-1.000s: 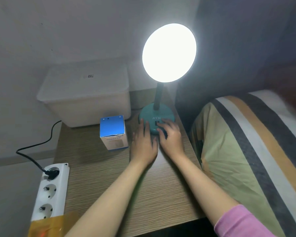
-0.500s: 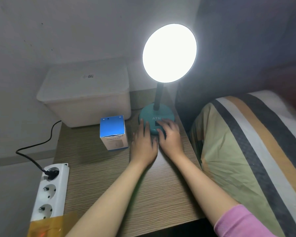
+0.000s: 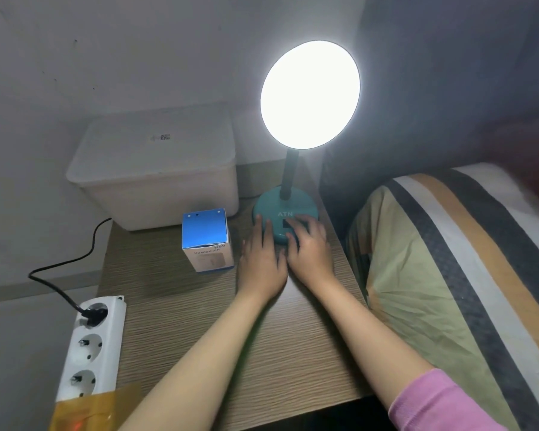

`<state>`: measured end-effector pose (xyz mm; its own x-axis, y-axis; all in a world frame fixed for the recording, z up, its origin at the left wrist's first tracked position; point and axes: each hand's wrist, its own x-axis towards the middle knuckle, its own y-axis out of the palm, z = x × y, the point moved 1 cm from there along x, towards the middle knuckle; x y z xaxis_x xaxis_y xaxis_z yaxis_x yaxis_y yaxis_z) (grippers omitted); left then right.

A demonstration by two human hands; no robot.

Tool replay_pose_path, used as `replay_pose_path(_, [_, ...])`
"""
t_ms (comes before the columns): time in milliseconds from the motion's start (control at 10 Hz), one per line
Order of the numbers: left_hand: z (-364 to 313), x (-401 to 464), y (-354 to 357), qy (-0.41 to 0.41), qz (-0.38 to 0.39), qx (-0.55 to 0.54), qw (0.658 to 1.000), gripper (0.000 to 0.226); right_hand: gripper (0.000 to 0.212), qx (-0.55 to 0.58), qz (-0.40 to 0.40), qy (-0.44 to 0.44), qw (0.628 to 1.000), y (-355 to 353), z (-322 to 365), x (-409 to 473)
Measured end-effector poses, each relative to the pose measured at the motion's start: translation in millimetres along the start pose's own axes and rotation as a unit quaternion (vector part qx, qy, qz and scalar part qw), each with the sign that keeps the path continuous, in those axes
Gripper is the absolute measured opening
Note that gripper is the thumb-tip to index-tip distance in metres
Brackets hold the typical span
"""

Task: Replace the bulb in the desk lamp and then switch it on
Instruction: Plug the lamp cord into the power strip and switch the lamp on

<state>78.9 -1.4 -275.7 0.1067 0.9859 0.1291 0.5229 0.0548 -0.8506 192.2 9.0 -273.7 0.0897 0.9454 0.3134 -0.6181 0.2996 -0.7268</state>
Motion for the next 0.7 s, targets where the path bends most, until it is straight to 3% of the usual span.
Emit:
replay_pose_path(200, [3,0,2,0.013,-0.014,-0.008,1.000,0.060,0.032,-0.024,0.002,-0.015,1.000,0,0,1])
replay_pose_path(500, [6,-3,-3,0.006,0.012,-0.071,0.997,0.065,0.040,0.112,0.063,0.039,0.991,-18,4,-4])
replay_pose_path(600, [1,-10,-15,-0.012,0.001,-0.133,0.991,0.069,0.040,0.141,0.056,0.058,0.987,-38,15,-9])
replay_pose_path(700, [-12,-43,-32,-0.012,-0.017,-0.187,0.982,0.064,0.025,0.183,-0.031,0.040,0.982,-67,34,-21])
